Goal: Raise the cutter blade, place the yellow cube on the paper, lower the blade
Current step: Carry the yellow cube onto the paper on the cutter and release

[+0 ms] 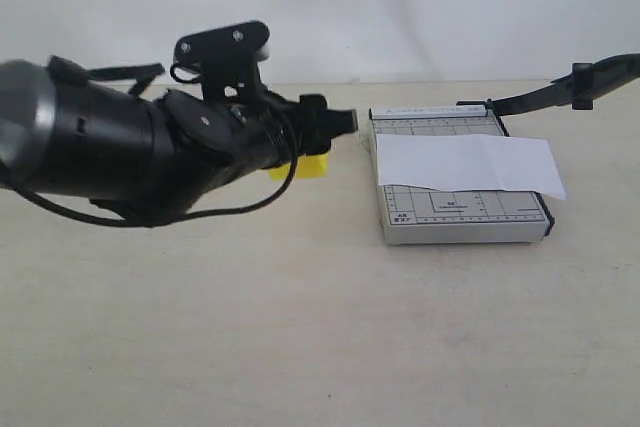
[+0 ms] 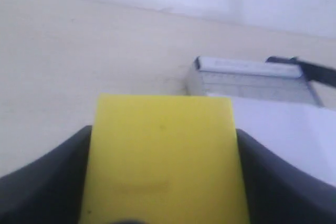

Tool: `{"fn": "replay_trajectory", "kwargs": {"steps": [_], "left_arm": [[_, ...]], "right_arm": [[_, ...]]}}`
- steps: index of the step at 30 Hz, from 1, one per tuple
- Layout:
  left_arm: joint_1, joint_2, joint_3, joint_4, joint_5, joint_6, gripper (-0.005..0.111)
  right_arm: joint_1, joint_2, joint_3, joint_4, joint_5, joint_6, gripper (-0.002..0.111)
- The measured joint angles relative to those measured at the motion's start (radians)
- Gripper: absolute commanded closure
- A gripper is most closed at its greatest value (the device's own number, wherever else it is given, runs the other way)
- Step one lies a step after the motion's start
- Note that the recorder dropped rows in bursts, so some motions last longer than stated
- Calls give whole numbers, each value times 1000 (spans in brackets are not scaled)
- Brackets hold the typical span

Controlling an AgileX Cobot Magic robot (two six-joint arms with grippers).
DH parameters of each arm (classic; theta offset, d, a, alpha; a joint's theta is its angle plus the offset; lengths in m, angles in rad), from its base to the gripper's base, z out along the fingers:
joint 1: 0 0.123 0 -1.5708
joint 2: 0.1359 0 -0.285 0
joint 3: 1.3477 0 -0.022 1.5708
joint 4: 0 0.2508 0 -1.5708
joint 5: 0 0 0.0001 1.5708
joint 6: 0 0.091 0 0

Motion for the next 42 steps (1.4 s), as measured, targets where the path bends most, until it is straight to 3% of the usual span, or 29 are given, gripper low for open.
{"fn": "replay_trajectory", "kwargs": {"steps": [5, 11, 15, 20, 30, 42], "left_arm": [[-4, 14, -102, 184, 130, -149, 102], [-18, 212, -384, 373, 208, -174, 102], [-20, 346, -557, 413, 326, -130, 102], [-20, 468, -673, 422, 429, -73, 102], [-20, 510, -710, 429, 453, 90, 102], [-20, 535, -719, 475, 446, 139, 102]], "right_arm": [[0, 0, 0, 0, 0, 0, 108], [0, 0, 0, 0, 2, 0, 108], [0, 0, 0, 0, 2, 0, 108], [0, 0, 0, 0, 2, 0, 108], [0, 0, 0, 0, 2, 0, 108], [0, 0, 0, 0, 2, 0, 108]]}}
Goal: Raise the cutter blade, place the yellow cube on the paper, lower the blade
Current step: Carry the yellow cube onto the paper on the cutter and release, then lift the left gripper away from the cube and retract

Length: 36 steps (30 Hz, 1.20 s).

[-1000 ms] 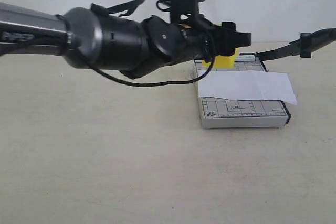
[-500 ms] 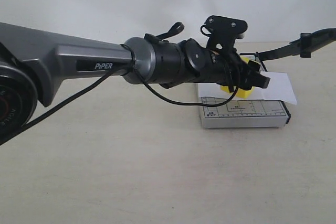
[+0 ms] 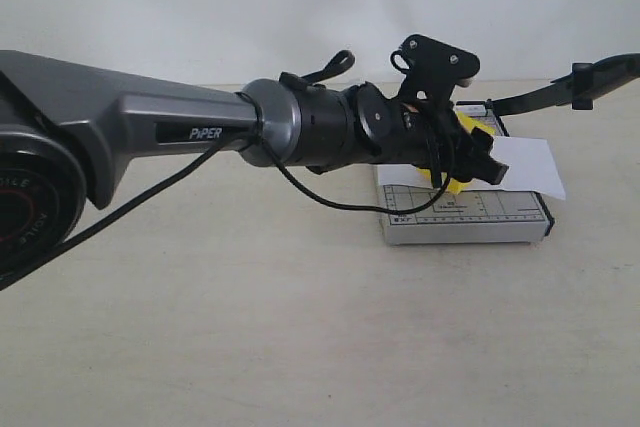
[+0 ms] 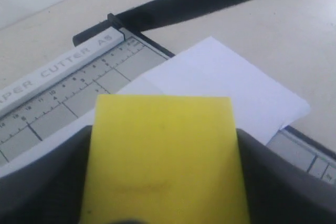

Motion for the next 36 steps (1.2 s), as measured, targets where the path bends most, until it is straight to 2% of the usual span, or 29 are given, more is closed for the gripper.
{"fn": "replay_trajectory", "kwargs": {"steps": [4, 6, 8, 9, 14, 16, 18, 29, 32, 34, 36], "left_arm": [[0, 16, -2, 0, 0, 10, 102], [0, 16, -3, 2, -4, 10, 97], [0, 16, -3, 13, -17, 11, 86], [0, 16, -3, 17, -17, 11, 76], [0, 20, -3, 22, -34, 16, 21], [0, 24, -3, 26, -44, 18, 9], [0, 31, -3, 26, -59, 18, 4], [0, 9, -3, 30, -78, 18, 7], [0, -46, -3, 28, -78, 18, 14], [0, -94, -3, 26, -78, 18, 23], [0, -135, -3, 26, -68, 18, 38]], "right_arm": [[0, 0, 0, 0, 0, 0, 108], [0, 0, 0, 0, 0, 0, 108], [0, 0, 0, 0, 1, 0, 108], [0, 0, 0, 2, 1, 0, 108], [0, 0, 0, 2, 2, 0, 108], [0, 0, 0, 2, 2, 0, 108], [0, 0, 0, 2, 5, 0, 108], [0, 0, 0, 4, 7, 0, 108], [0, 0, 0, 4, 8, 0, 108], [0, 0, 0, 7, 8, 0, 108], [0, 0, 0, 7, 8, 0, 108]]}}
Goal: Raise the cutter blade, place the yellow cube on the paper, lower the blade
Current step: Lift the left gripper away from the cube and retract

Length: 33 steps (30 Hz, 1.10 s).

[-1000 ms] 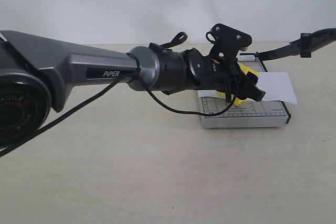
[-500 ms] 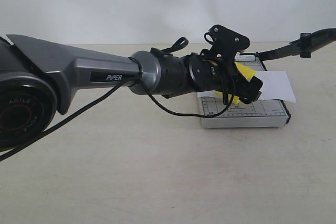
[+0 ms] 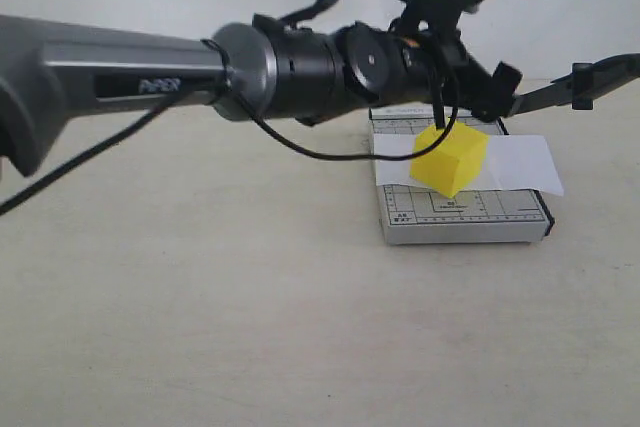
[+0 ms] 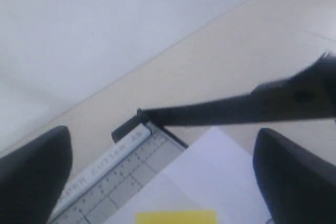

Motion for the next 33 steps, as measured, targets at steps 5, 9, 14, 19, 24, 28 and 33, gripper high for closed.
{"fn": "replay_trajectory", "kwargs": {"steps": [5, 9, 14, 19, 24, 28, 33], "left_arm": [[0, -100, 0, 17, 128, 0, 91], [0, -155, 0, 83, 322, 0, 102], [0, -204, 18, 181, 442, -32, 102], [26, -309, 107, 243, 445, -104, 102], [93, -516, 320, 255, 334, -118, 102], [152, -746, 563, 273, 159, -122, 102], [255, -958, 824, 284, 17, -70, 102]], "right_arm": [[0, 0, 0, 3, 0, 0, 108], [-2, 0, 0, 3, 0, 0, 108], [-2, 0, 0, 3, 0, -2, 108], [-2, 0, 0, 3, 0, -2, 108], [-2, 0, 0, 3, 0, -2, 108], [-2, 0, 0, 3, 0, -2, 108], [-2, 0, 0, 3, 0, -2, 108]]}}
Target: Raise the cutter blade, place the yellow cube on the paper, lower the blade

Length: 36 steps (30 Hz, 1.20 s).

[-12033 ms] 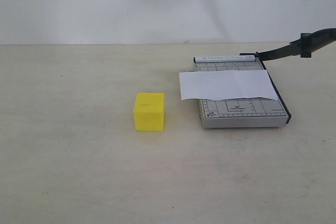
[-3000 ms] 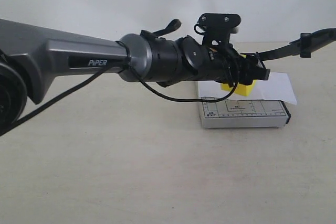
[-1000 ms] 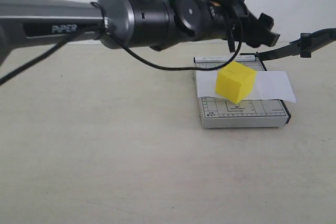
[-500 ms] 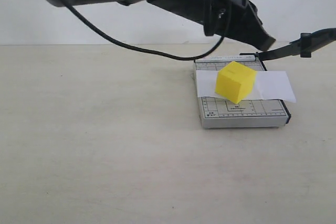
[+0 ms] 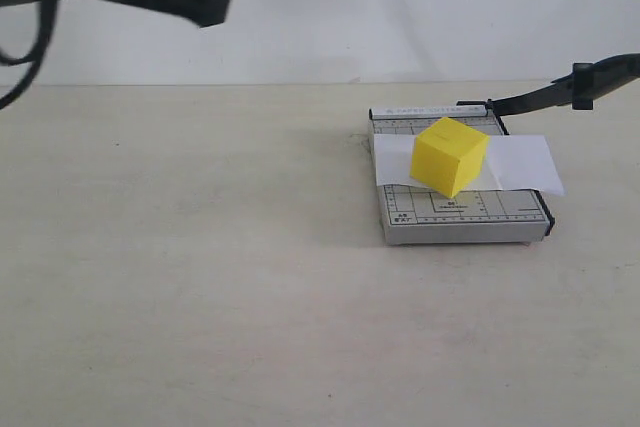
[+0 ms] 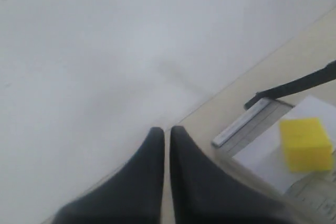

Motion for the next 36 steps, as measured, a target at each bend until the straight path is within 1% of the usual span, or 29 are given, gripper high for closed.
{"fn": "replay_trajectory", "kwargs": {"steps": [4, 6, 9, 13, 17, 18, 20, 23, 28, 31, 36], "left_arm": [[142, -77, 122, 2, -4, 38, 102], [242, -79, 156, 2, 11, 49, 102], [405, -68, 172, 2, 50, 76, 102], [588, -56, 172, -1, 116, 87, 102], [783, -73, 205, -87, 164, 84, 102], [825, -89, 219, -110, 168, 81, 102], [888, -146, 259, -149, 171, 80, 102], [920, -261, 324, -183, 171, 77, 102], [925, -521, 400, -291, 171, 77, 102], [925, -718, 437, -354, 175, 77, 102], [925, -986, 516, -384, 221, 77, 102]], "right_arm": [[0, 0, 0, 0, 0, 0, 108], [0, 0, 0, 0, 0, 0, 108], [0, 0, 0, 0, 0, 0, 108], [0, 0, 0, 0, 0, 0, 108], [0, 0, 0, 0, 0, 0, 108], [0, 0, 0, 0, 0, 0, 108], [0, 0, 0, 0, 0, 0, 108], [0, 0, 0, 0, 0, 0, 108], [0, 0, 0, 0, 0, 0, 108], [0, 0, 0, 0, -12, 0, 108], [0, 0, 0, 0, -15, 0, 108]]}}
